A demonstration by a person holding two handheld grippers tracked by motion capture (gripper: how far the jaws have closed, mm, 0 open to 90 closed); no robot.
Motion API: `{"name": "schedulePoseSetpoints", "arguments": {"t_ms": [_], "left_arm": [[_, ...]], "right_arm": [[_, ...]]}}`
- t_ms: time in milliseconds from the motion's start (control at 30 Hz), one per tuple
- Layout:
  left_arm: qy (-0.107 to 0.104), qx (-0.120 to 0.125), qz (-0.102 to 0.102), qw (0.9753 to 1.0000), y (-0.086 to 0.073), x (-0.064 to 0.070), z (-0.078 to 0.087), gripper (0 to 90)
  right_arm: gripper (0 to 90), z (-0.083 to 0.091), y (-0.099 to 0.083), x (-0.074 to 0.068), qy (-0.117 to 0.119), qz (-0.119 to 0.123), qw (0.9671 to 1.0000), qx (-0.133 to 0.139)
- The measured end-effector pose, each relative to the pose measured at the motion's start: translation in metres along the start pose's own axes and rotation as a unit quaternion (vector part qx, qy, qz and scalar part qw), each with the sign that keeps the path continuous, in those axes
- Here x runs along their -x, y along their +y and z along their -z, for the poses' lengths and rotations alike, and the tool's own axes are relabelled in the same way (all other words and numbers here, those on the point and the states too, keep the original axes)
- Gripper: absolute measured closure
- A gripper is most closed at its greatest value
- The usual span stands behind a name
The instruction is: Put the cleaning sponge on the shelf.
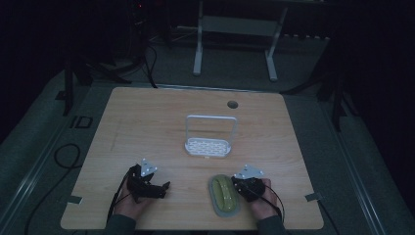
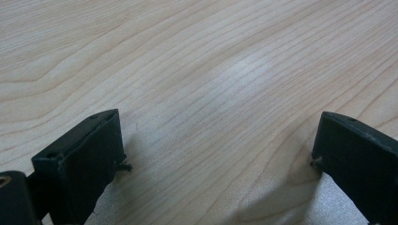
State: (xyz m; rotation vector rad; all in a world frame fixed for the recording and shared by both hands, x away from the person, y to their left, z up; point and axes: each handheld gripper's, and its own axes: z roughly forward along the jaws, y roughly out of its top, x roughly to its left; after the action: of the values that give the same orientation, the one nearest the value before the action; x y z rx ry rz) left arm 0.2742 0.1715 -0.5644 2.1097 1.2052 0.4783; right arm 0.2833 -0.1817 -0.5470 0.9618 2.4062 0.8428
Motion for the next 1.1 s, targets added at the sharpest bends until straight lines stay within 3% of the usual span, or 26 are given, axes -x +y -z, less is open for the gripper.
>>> {"name": "schedulePoseSetpoints", "arguments": {"t_ms": [133, 400, 567, 833, 1100], "left_arm": [[0.000, 0.000, 0.000, 1.0000, 0.000, 0.000, 0.000, 2.5], [0.000, 0.000, 0.001, 1.0000, 0.000, 0.000, 0.000, 2.5], [0.000, 0.000, 0.000, 1.0000, 0.000, 0.000, 0.000, 2.5], [0.000, 0.000, 0.001, 1.0000, 0.000, 0.000, 0.000, 2.5], [0.000, 0.000, 0.001, 1.0000, 0.000, 0.000, 0.000, 2.5]], "right_arm": [[89.4, 0.004, 0.005, 0.000, -0.003, -0.003, 1.0000, 0.006], [70.2, 0.033, 0.012, -0.004, -0.002, -0.011, 0.9996, 0.024], [62.9, 0.045, 0.021, -0.012, 0.006, -0.015, 0.9994, 0.031], [54.2, 0.056, 0.030, -0.023, 0.016, -0.023, 0.9988, 0.039], [49.4, 0.055, 0.030, -0.032, 0.030, -0.031, 0.9988, 0.021]]}}
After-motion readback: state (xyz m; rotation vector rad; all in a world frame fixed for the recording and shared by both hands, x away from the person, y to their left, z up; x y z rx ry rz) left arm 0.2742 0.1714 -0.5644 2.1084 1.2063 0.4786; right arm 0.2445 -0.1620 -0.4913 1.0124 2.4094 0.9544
